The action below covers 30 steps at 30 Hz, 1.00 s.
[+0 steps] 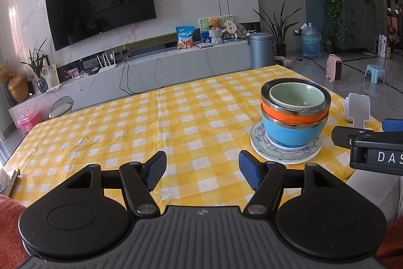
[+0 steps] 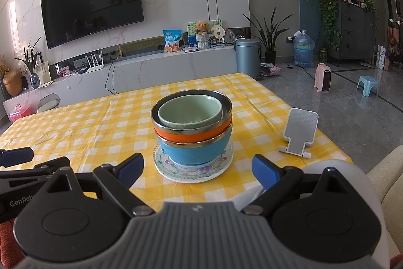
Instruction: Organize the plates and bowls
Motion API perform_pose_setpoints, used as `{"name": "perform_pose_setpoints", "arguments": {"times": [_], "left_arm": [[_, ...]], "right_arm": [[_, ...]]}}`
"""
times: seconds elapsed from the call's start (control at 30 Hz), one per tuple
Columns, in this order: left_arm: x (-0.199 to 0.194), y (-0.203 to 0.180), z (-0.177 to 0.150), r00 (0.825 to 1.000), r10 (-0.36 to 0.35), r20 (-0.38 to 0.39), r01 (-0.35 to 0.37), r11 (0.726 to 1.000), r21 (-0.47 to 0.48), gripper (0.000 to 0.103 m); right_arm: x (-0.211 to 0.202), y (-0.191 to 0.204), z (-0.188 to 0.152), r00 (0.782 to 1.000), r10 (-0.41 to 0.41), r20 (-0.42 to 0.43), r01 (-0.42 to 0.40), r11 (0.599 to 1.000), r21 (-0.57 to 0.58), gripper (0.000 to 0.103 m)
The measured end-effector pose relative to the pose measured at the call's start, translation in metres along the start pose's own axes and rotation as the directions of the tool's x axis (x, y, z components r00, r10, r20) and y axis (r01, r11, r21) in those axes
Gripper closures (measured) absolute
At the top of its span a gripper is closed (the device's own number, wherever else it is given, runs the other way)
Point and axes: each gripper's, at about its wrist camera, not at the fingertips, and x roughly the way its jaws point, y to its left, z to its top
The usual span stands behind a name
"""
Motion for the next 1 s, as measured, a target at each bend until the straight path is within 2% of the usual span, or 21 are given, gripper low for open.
{"name": "perform_pose_setpoints", "arguments": {"times": [1.0], "left_arm": [[0.0014, -0.0024, -0.0010, 1.000, -0.001, -0.004, 0.001, 1.000, -0.001, 0.026]], "right_arm": [[-0.0003, 0.0003, 0.0002, 1.000, 0.001, 0.000, -0.001, 1.000, 0.001, 0.012]]}}
